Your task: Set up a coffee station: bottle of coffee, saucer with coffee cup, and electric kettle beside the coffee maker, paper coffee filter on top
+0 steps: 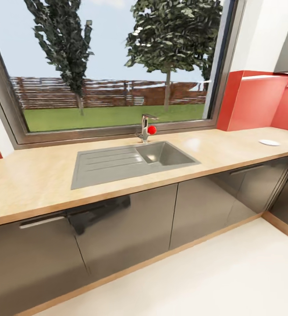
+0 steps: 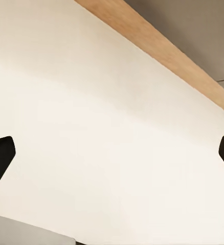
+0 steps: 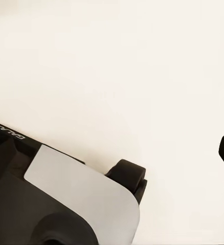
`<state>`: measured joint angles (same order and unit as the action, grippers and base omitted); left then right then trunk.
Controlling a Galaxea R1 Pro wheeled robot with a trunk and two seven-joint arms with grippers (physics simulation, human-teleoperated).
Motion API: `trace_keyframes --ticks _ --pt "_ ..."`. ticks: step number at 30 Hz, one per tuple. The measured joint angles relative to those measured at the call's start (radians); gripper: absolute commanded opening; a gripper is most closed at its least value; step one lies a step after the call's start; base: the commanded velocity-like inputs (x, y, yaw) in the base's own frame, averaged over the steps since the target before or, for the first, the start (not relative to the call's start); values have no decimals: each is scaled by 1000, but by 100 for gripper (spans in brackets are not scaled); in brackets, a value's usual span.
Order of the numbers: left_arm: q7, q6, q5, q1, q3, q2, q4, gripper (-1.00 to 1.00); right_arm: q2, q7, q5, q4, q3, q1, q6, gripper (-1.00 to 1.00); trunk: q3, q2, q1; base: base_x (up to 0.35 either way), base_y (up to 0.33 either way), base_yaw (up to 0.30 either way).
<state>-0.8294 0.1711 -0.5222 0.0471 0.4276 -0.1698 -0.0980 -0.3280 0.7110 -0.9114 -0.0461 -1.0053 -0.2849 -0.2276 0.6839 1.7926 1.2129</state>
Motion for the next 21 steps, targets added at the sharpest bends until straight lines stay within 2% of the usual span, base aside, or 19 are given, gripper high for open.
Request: trace_keyframes --ticks 5,10,14,21 --pt "0 0 0 0 0 0 0 100 0 -1 0 0 0 0 0 100 0 0 0 0 0 -265" --pt "0 0 0 0 -1 0 -1 100 0 -1 0 1 0 0 0 100 0 0 0 62 -52 -111" --pt "0 0 0 0 -2 0 -1 100 0 -1 0 0 0 0 0 100 0 0 0 175 -170 -160" --pt "0 0 0 0 -2 0 -1 100 0 -1 0 0 0 0 0 100 0 0 0 176 -245 -261"
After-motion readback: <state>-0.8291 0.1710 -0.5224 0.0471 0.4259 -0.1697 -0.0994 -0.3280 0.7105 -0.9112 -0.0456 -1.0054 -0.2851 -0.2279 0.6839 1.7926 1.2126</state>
